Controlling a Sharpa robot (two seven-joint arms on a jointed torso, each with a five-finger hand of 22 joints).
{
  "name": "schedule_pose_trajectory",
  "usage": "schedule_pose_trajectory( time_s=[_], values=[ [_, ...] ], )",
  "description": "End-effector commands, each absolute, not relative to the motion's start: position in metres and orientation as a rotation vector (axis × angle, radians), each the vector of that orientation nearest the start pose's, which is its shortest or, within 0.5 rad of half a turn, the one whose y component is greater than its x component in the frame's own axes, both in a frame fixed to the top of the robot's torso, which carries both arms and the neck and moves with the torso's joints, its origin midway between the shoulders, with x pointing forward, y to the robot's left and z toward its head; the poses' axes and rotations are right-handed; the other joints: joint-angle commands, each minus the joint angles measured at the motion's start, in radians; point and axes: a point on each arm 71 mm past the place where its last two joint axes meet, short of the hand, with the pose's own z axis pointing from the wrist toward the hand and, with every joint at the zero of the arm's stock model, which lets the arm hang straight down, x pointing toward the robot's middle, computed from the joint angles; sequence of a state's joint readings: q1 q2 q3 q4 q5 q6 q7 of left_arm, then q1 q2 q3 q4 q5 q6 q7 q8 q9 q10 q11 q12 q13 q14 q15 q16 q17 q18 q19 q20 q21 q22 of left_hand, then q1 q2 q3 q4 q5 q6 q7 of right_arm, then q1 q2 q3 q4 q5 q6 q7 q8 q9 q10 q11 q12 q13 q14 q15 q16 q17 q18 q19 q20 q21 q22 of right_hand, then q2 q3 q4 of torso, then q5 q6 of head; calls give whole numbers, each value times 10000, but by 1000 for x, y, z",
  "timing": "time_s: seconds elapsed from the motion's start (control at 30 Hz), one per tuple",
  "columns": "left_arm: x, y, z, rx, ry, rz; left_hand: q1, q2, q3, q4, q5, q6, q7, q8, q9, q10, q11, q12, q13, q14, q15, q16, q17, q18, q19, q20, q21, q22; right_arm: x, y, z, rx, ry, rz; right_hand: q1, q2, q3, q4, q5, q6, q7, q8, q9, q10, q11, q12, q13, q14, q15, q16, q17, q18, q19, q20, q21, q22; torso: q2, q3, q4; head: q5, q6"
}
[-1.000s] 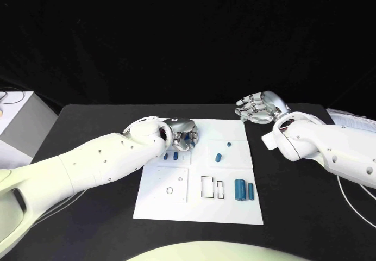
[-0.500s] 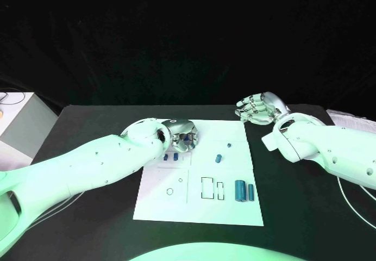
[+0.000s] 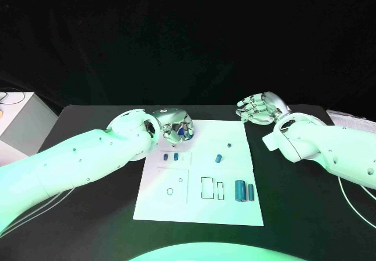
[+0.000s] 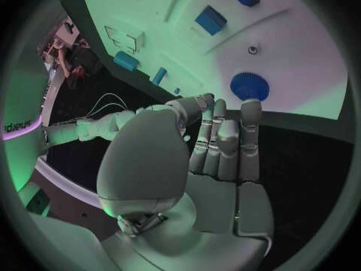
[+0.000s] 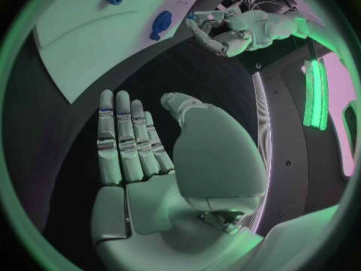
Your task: Assemble the parts on the task board
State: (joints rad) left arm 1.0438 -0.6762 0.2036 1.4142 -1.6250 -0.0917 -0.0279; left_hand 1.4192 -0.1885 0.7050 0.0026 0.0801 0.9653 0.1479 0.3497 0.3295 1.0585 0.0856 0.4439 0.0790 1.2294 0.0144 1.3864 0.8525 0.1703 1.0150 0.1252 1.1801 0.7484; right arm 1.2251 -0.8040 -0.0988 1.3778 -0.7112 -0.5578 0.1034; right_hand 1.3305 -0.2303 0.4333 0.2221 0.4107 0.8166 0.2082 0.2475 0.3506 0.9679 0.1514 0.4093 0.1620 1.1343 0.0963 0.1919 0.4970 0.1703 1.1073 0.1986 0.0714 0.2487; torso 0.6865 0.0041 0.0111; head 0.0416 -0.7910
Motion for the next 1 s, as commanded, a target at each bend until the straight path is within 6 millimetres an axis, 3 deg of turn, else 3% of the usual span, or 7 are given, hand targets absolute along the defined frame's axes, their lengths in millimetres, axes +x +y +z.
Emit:
schedule_pose_trajectory(
  time_s=[0.03,0.3,0.7,1.0],
  values=[
    [496,147,-185,3031,17252,-7449,-132,5,-7,-62,15,106,-9,-52,7,69,-12,-98,-6,8,26,4,8,-9,-48,-9,-3,4,514,-240,-193,5622,15234,9038,-2,28,36,-34,47,-45,182,36,-10,-12,35,57,-11,54,-2,-9,-16,125,67,32,-23,-16,0,1,1,18,5],
    [495,167,-180,2979,17626,-6957,-193,-49,-46,-77,3,94,4,-137,14,87,9,-281,-11,-43,41,-5,-74,8,-134,-2,-47,-74,514,-241,-193,5642,15229,8999,-2,28,36,-34,47,-45,182,36,-10,-12,35,57,-11,54,-2,-9,-16,125,67,32,-23,-16,14,5,-15,50,-11],
    [498,181,-189,2904,18170,-6160,-259,-13,-113,-37,-16,245,-25,-118,67,255,-24,-343,41,-54,31,11,-77,5,-145,6,-49,-57,514,-241,-193,5646,15233,8992,-5,29,43,-37,61,-45,181,37,-12,-12,35,57,-21,56,-3,-16,-17,125,67,32,-23,-26,14,23,-21,146,-47],
    [499,184,-198,2893,18292,-5870,-287,-21,-134,-21,-18,251,-28,-126,72,265,-25,-366,48,-64,31,9,-102,9,-159,5,-62,-77,514,-242,-193,5649,15213,8970,-5,29,43,-37,61,-45,181,37,-12,-12,35,57,-21,56,-3,-16,-17,125,67,32,-23,-26,19,17,-32,103,-8]
  ],
)
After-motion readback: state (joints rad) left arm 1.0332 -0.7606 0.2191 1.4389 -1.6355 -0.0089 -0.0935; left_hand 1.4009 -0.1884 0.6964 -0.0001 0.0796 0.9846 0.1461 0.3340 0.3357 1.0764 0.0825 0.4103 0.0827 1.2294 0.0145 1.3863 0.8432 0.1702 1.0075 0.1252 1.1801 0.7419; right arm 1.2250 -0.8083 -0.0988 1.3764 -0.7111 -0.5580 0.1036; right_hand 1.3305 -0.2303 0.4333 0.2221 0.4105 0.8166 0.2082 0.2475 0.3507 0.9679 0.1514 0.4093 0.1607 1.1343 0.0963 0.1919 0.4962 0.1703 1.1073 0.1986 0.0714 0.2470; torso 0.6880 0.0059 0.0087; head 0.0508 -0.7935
